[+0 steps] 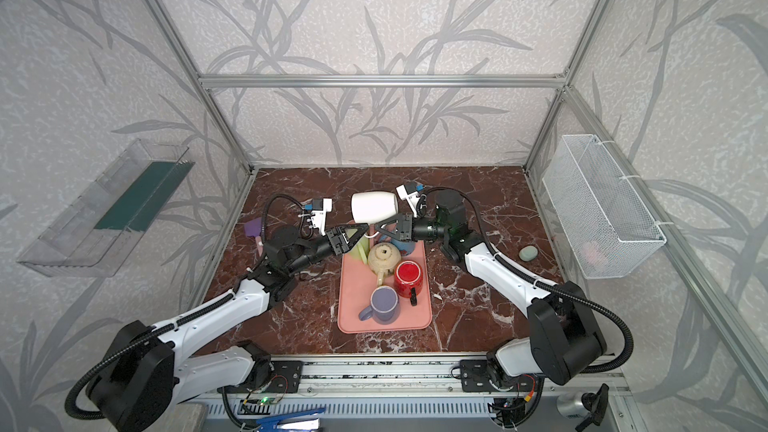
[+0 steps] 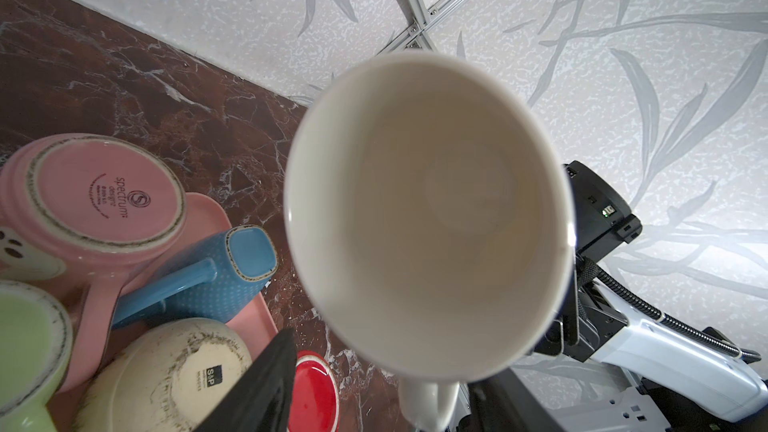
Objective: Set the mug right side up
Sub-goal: 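Close the left gripper on the white mug's rim while the right gripper holds it, then open the right gripper and draw it back while the left gripper holds the mug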
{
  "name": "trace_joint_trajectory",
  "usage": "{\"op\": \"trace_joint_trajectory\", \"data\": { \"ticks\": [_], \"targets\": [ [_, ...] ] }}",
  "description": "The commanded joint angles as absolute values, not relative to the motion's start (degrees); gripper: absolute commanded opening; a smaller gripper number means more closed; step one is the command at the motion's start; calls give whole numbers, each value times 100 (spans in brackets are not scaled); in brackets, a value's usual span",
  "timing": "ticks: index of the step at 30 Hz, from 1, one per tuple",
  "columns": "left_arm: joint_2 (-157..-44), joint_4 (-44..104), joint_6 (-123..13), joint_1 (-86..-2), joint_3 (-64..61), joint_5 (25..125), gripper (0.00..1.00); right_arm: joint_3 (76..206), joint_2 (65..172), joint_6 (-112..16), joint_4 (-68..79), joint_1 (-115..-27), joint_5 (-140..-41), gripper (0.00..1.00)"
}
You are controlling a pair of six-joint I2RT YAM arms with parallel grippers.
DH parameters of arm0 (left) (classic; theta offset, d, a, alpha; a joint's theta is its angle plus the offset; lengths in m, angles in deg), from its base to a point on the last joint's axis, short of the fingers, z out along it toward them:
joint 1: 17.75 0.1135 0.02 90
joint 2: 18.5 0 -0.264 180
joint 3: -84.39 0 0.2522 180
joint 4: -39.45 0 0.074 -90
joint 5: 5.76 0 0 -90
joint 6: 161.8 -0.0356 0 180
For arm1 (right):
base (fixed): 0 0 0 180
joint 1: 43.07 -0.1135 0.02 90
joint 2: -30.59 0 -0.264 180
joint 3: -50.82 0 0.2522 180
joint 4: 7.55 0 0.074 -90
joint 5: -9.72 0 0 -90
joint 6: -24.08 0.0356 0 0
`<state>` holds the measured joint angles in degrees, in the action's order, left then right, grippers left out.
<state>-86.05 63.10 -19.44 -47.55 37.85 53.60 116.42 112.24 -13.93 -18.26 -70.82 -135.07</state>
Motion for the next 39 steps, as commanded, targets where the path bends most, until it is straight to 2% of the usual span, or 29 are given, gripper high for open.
{"op": "trace_joint_trajectory", "data": {
  "ticks": [1,14,15,16,17,27,34,39],
  "targets": [
    [-8718,6844,-1910,-4796,3617,5274,62,11844,11249,-1142,-2853,-7073,-13860,0],
    [-8853,7172,-1910,-4850,3643,5274,62,11752,11455,-1355,-2767,-7260,-13867,0],
    [-8872,7212,-1564,-4854,3644,5274,62,11735,11466,-1386,-2741,-7276,-13844,0],
    [-8886,7280,-1340,-4859,3643,4951,26,11718,11470,-1417,-2723,-7294,-13818,0],
    [-8894,7339,-1313,-4858,3660,4925,17,11696,11473,-1444,-2718,-7302,-13788,0],
    [-8874,7508,-1246,-4869,3764,4940,1,11653,11610,-1502,-2778,-7366,-13724,0],
    [-8722,7344,-1309,-4874,3871,5078,0,11645,11691,-1516,-2808,-7365,-13705,0],
    [-8601,7093,-1338,-4863,3936,5186,0,11622,11733,-1549,-2806,-7356,-13672,19]
  ]
}}
